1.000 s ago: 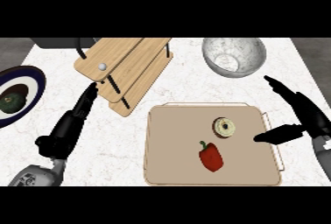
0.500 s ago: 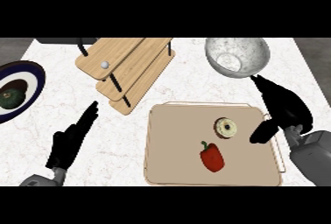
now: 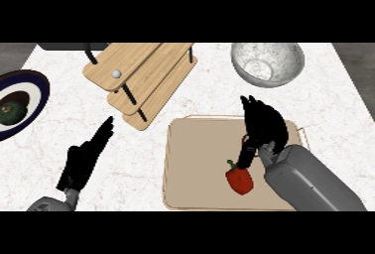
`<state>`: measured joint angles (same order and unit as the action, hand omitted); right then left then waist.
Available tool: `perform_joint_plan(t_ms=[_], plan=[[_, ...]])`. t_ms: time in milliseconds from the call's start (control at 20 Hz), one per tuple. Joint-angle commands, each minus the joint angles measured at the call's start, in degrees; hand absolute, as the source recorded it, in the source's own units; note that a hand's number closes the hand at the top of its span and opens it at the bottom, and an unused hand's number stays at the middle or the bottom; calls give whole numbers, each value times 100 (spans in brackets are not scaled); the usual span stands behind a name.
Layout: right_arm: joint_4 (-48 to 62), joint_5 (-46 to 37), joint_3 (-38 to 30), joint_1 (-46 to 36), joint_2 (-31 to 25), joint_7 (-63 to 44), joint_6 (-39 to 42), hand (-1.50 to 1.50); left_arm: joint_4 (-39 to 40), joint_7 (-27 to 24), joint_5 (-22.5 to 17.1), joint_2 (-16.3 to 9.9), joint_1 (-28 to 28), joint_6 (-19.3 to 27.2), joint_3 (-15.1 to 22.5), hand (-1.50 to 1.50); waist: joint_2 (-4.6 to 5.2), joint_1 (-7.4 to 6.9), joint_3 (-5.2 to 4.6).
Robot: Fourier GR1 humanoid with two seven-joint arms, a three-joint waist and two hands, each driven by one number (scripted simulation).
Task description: Pick the cupcake from the tray and place it in the tiered shelf
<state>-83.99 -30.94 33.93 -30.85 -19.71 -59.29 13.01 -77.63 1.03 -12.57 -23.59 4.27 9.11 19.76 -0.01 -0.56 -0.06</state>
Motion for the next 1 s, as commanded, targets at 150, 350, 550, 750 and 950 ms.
perform_joint_plan(t_ms=[150, 350, 550, 750, 950], plan=[[455, -213, -141, -240, 547, -959, 508, -150, -94, 356, 107, 53, 206, -8, -175, 0, -1, 36, 4], [658, -623, -171, -186, 541, -831, 474, -150, 18, 118, 229, 220, -15, -44, -134, 0, 0, 36, 4], [112, -892, -155, 128, 390, -999, 721, -150, 23, 109, 206, 126, -64, -218, -318, 0, -13, 68, 3], [1038, -1234, -251, 81, 614, -456, 421, -150, 22, -52, 335, 218, -189, -280, -297, 0, 9, 19, 4], [908, -1487, -240, 242, 940, -677, 514, -150, -455, 45, 494, 299, -541, -121, -246, 0, -5, -2, 7]])
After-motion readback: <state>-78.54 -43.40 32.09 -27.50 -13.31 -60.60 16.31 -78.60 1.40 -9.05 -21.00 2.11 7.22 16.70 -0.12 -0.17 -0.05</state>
